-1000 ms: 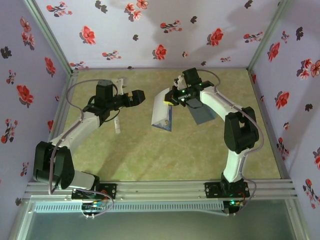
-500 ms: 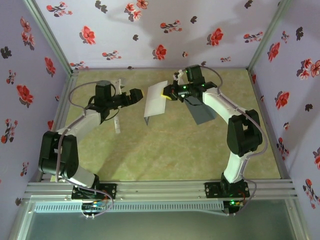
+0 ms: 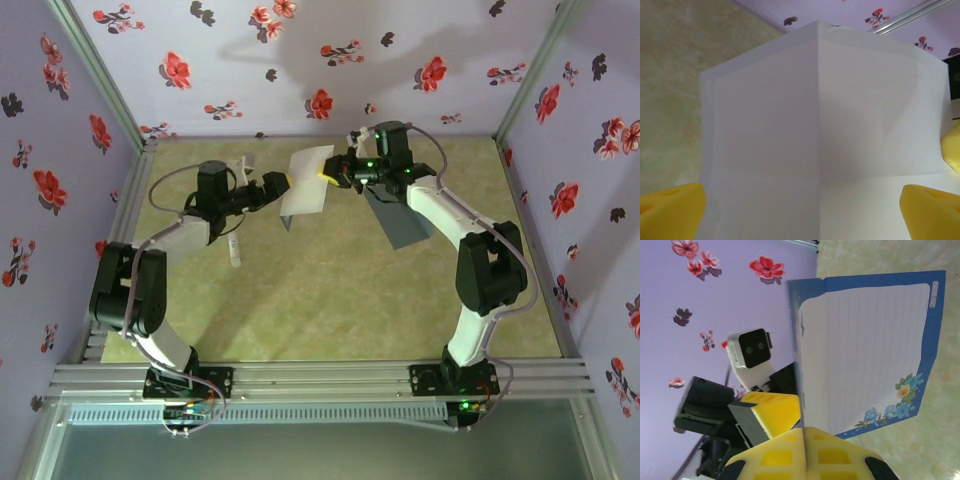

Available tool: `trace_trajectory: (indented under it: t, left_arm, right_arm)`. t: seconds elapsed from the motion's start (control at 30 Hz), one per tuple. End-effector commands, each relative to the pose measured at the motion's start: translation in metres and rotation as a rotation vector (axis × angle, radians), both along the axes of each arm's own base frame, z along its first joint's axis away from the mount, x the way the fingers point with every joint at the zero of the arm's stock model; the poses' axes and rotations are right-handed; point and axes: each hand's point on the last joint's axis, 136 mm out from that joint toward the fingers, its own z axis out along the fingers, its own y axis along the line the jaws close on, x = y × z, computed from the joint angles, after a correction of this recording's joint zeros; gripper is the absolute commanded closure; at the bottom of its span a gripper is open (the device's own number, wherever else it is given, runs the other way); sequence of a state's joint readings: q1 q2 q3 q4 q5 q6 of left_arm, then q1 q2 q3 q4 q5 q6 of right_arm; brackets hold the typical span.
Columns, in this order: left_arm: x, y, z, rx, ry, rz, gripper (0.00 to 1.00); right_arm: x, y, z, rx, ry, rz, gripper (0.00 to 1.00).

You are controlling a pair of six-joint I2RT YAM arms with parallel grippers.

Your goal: Place the letter into the envelope and seal it

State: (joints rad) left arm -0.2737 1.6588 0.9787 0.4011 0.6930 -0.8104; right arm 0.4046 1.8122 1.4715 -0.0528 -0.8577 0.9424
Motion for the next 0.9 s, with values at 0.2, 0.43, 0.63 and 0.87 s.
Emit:
trace_trajectory:
  t: [0.2, 0.43, 0.63, 0.87]
  left_arm:
    - [0.004, -0.021, 0.029, -0.148, -0.064, -0.063, 0.0]
    - [0.005, -0.028, 0.041, -0.242, -0.081, -0.096, 0.0]
    - [0.001, -0.032, 0.047, -0.251, -0.091, -0.119, 0.02]
    - [-0.008, -0.034, 0.06, -0.254, -0.112, -0.152, 0.14]
  right_arm:
    - [0.013, 0.003, 0.017, 0.083, -0.037, -0.019, 1.0]
    - [0.017, 0.004, 0.009, 0.082, -0.029, -0.027, 1.0]
    - [0.02, 0.004, -0.006, 0.06, -0.014, -0.033, 1.0]
    - [0.022, 0.003, -0.017, 0.044, -0.004, -0.038, 1.0]
